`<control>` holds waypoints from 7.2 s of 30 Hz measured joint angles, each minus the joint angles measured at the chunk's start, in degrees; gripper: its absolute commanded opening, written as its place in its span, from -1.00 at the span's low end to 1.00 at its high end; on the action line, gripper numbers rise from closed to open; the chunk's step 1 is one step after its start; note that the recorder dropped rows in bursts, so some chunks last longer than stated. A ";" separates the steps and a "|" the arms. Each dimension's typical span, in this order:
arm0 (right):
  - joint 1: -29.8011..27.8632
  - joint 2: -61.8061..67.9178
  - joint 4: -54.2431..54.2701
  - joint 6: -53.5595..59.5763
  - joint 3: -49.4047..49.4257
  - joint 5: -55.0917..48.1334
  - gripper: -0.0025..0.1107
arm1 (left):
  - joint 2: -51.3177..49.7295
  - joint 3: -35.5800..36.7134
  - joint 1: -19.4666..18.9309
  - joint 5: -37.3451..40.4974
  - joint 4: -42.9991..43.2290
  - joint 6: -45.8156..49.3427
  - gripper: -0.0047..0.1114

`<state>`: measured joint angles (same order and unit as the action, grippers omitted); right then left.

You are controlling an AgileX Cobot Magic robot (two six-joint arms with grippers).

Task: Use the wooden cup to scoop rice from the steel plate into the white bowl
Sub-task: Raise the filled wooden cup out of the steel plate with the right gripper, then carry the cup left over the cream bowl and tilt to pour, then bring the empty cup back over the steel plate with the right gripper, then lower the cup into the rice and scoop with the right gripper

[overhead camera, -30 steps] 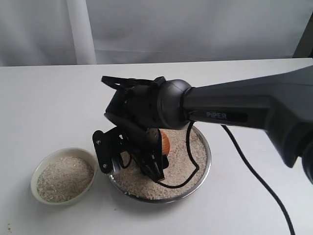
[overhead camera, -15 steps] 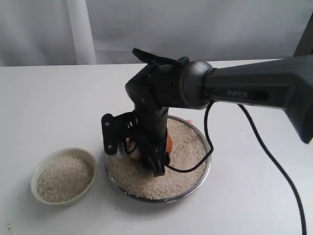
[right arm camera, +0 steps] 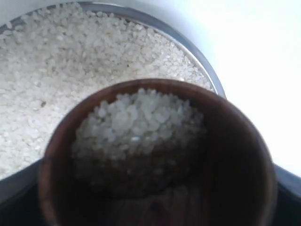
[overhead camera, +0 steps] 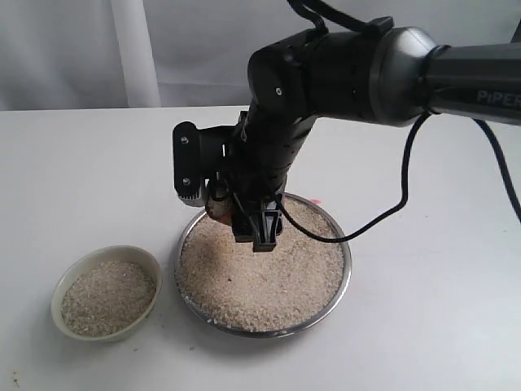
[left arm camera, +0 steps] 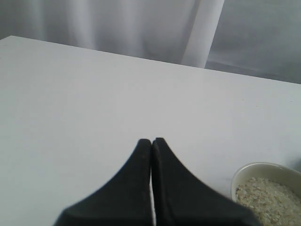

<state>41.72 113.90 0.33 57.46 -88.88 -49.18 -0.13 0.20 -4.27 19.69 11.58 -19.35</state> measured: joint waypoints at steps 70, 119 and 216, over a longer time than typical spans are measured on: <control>26.94 20.38 -59.90 -9.69 -19.51 -6.92 -0.96 | 0.00 0.00 0.00 0.00 0.00 0.00 -0.92; 31.92 20.38 -75.28 -18.75 -16.25 -13.11 -0.96 | 0.00 0.00 0.00 0.00 0.00 0.00 -0.92; 11.27 18.72 -47.44 -8.03 -6.10 -5.44 -0.96 | 0.00 0.00 0.00 0.00 0.00 0.00 -0.92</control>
<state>53.00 132.63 -47.12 49.44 -94.98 -54.61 -0.13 0.20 -4.27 19.69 11.58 -19.35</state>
